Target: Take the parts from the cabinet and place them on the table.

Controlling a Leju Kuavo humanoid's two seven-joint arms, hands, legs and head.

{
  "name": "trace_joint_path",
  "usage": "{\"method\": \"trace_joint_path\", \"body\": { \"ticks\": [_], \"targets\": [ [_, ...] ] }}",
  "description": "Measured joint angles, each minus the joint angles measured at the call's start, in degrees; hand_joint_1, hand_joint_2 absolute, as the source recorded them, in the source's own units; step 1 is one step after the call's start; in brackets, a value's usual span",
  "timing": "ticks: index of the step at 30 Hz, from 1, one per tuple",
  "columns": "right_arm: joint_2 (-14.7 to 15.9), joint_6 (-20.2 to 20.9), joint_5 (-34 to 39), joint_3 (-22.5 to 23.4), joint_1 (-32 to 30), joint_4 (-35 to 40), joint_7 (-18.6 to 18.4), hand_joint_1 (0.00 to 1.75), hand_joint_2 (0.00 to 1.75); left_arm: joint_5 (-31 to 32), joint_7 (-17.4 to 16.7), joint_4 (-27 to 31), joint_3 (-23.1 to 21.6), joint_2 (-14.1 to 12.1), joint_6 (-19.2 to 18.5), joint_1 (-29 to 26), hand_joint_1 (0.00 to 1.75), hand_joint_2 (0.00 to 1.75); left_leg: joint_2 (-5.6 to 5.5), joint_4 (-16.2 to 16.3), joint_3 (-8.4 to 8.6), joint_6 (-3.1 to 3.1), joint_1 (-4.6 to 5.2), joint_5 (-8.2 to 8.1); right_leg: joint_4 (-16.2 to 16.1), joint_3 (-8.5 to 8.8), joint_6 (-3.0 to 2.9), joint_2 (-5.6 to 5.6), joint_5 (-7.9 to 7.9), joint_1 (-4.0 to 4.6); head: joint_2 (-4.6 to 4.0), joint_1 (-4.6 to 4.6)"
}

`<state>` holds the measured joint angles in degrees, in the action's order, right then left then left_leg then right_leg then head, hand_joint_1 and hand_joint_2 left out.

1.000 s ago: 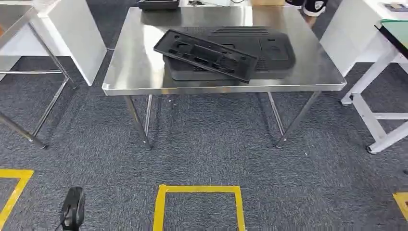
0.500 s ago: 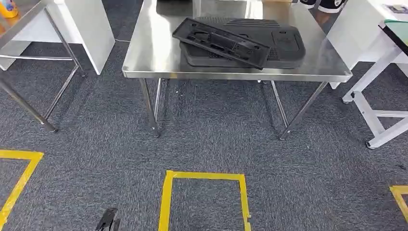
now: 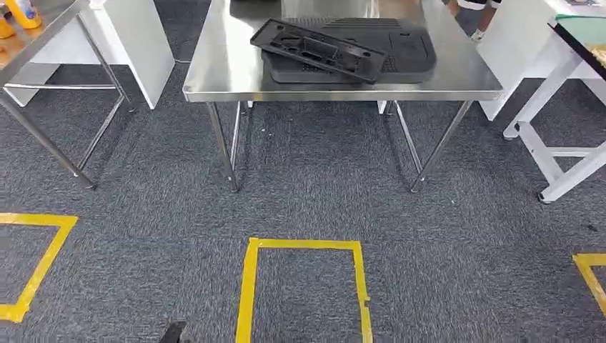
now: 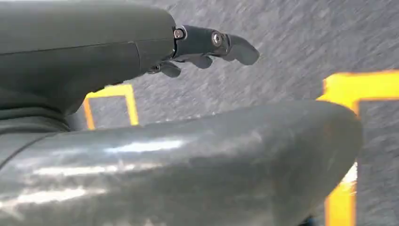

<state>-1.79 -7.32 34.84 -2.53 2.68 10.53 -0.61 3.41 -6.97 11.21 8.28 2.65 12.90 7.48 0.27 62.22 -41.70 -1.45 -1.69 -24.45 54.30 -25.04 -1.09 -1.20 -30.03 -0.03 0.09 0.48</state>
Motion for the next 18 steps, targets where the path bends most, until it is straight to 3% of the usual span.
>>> {"method": "trace_joint_path", "body": {
  "ticks": [1,2,3,4,5,6,7,8,9,12,13,14,15,16,18],
  "targets": [
    [0.0,0.11,-0.31,-0.2,-0.34,-0.02,-0.02,0.0,0.0,0.0,-0.35,-0.04,0.0,0.0,-0.2,-0.28,0.0,0.0,-0.14,4.03,-0.89,-0.19,-0.02,-3.59,0.02,-0.51,-0.13,-0.31,0.43,0.12,0.0,0.02],
    [-0.02,0.29,-0.57,-0.48,-0.54,-0.02,-0.02,0.0,0.0,0.0,-0.59,-0.09,0.0,0.0,-0.33,-0.55,0.0,0.0,-0.31,8.69,-2.01,-0.46,-0.01,-6.0,0.07,-1.11,-0.23,-0.71,0.87,0.22,0.0,-0.03],
    [-0.11,0.48,-0.85,-0.77,-0.63,-0.02,-0.02,0.0,0.0,-0.22,-0.68,-0.17,0.0,-0.04,-0.44,-0.77,0.0,0.0,-0.39,12.21,-2.69,-0.68,-0.01,-6.58,0.23,-1.72,-0.12,-1.02,1.25,0.3,0.0,-0.09],
    [-0.13,0.66,-1.03,-0.94,-0.65,-0.02,-0.02,0.0,0.0,-0.37,-0.68,-0.22,0.02,-0.04,-0.55,-1.02,0.0,0.0,-0.39,13.67,-2.33,-0.82,-0.02,-5.7,0.41,-2.25,0.0,-1.45,1.5,0.31,0.0,-0.13],
    [-0.22,0.77,-1.2,-1.09,-0.69,-0.02,-0.02,0.0,0.0,-0.57,-0.64,-0.24,0.02,-0.04,-0.81,-1.22,0.0,0.0,-0.28,12.48,-0.69,-0.87,-0.06,-4.19,0.6,-2.69,0.17,-1.98,1.6,0.24,0.0,-0.11],
    [-0.26,0.81,-1.44,-1.35,-0.72,-0.02,-0.02,0.0,0.0,-0.92,-0.46,-0.24,0.04,-0.04,-1.09,-1.35,0.0,0.0,0.11,8.75,2.46,-0.92,-0.07,-2.7,0.92,-2.91,0.24,-2.58,1.61,0.13,0.0,-0.18],
    [-0.28,0.83,-1.62,-1.57,-0.69,-0.02,-0.02,0.0,0.0,-1.07,-0.31,-0.24,0.04,-0.02,-1.18,-1.35,0.0,0.0,1.51,2.92,6.81,-0.95,-0.07,-1.86,1.4,-2.97,0.33,-3.23,1.54,0.05,0.0,-0.15],
    [-0.26,0.83,-1.75,-1.75,-0.62,-0.02,-0.04,0.0,0.0,-1.09,-0.22,-0.24,0.04,-0.02,-1.38,-1.15,0.0,0.0,4.07,-1.41,9.29,-0.99,0.14,-3.52,1.99,-2.82,0.73,-3.83,1.31,0.27,0.0,-0.18],
    [-0.24,0.88,-1.79,-1.86,-0.66,-0.02,-0.02,0.0,0.0,-1.11,-0.18,-0.24,0.04,0.04,-1.51,-1.08,0.0,0.0,3.95,-1.76,9.76,0.11,0.8,-3.12,2.6,-3.7,0.97,-4.26,1.21,0.66,0.0,-0.33],
    [-0.26,0.99,-2.08,-2.34,-0.26,-0.04,-0.07,0.0,0.0,-1.07,-0.13,-0.26,0.07,0.07,-1.66,-1.16,0.0,0.0,2.31,-2.18,8.62,1.57,1.07,-3.33,2.71,-3.34,1.9,-5.87,1.32,0.77,0.0,-0.05],
    [-0.24,1.1,-2.36,-2.47,-0.21,-0.04,-0.09,0.0,0.0,-0.9,-0.16,-0.31,0.07,0.09,-1.71,-1.23,0.0,0.0,1.65,-2.66,8.5,2.26,0.57,-2.83,3.11,-3.68,2.11,-6.25,1.14,0.65,0.0,-0.31],
    [-0.2,1.12,-2.74,-2.69,-0.25,-0.04,-0.22,0.0,0.0,-0.63,-0.16,-0.33,0.07,0.15,-1.92,-1.23,0.0,0.0,1.11,-2.72,8.16,2.72,0.47,-2.49,4.17,-4.51,2.44,-3.33,0.14,0.41,0.0,-0.02],
    [-0.24,1.29,-3.13,-2.95,-0.37,-0.04,-0.26,0.0,0.0,-0.22,-0.16,-0.31,0.04,0.15,-2.05,-1.03,0.0,0.0,0.63,-2.72,7.66,3.22,0.39,-2.09,7.21,-5.84,2.32,-1.02,-1.82,0.12,0.0,0.28],
    [-0.24,1.31,-3.39,-3.26,-0.48,-0.07,-0.46,0.0,0.0,0.2,-0.15,-0.31,0.02,0.22,-2.21,-0.83,0.0,0.0,-0.16,-2.72,7.11,3.35,0.39,-1.79,11.51,-7.82,2.17,0.12,-3.87,-0.15,0.0,0.28],
    [-0.24,1.38,-3.74,-3.7,-0.52,-0.09,-0.57,0.0,0.0,0.83,-0.16,-0.33,0.0,0.35,-2.3,-0.75,0.0,0.0,-1.67,-2.7,6.14,3.27,0.42,-1.12,19.99,-11.81,2.28,0.73,-6.95,-0.42,0.0,0.28]
  ]
}}
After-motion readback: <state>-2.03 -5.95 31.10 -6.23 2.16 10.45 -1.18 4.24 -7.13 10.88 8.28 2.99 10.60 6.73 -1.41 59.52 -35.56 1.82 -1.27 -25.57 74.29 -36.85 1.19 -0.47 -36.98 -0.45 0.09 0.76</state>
